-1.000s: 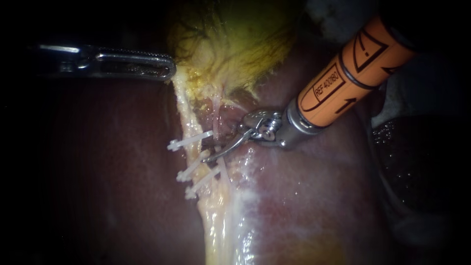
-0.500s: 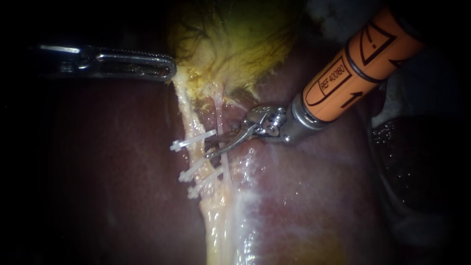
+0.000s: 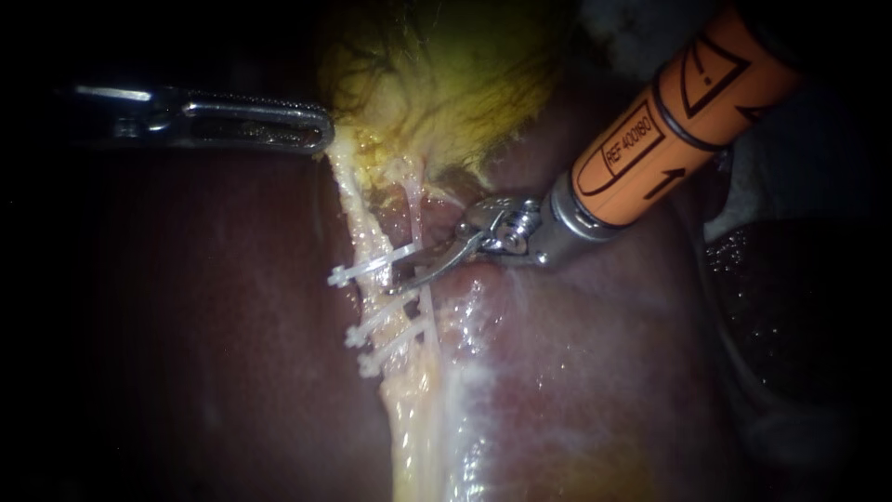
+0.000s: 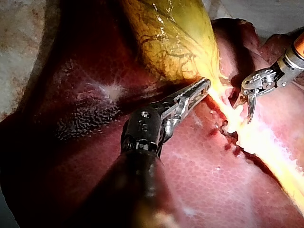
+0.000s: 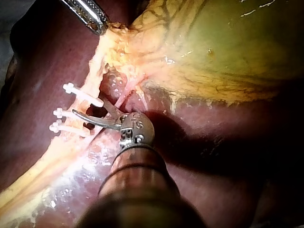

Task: Go to the cutting position left tube

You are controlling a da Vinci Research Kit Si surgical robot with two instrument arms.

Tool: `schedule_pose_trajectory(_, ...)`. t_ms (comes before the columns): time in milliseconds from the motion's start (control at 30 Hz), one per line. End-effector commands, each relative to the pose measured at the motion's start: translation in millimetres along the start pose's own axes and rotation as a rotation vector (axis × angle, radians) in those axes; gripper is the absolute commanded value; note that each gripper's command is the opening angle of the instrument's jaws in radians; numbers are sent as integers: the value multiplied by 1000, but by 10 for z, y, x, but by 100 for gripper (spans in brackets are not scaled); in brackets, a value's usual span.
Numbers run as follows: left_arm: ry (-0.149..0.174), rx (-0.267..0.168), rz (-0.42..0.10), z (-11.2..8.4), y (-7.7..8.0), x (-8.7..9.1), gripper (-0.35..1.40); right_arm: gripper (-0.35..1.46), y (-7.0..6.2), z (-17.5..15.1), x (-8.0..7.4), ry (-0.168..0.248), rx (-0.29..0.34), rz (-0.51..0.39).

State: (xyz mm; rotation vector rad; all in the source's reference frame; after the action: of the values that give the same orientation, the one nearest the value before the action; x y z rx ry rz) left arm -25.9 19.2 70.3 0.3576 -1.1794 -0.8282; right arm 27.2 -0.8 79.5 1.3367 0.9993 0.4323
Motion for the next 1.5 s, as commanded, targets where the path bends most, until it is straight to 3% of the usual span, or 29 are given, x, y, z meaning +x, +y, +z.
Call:
schedule_pose_trajectory(33, 0, 0, 0, 0, 0, 0, -35, 114, 1, 4, -1, -1, -2, -2)
schedule_pose_trajectory(533, 0, 0, 0, 0, 0, 0, -35, 114, -14, 59, 4, -11, 39, -15)
schedule_pose_trajectory(633, 0, 0, 0, 0, 0, 0, -35, 112, -13, 67, 8, 6, 39, -40)
schedule_pose_trajectory(1033, 0, 0, 0, 0, 0, 0, -35, 112, -10, 86, 21, 62, -38, -373)
schedule_pose_trajectory(1233, 0, 0, 0, 0, 0, 0, -35, 112, -24, 82, 34, 76, -54, -488)
schedule_pose_trajectory(1500, 0, 0, 0, 0, 1, 0, -35, 114, -59, 76, 62, 104, -69, -501)
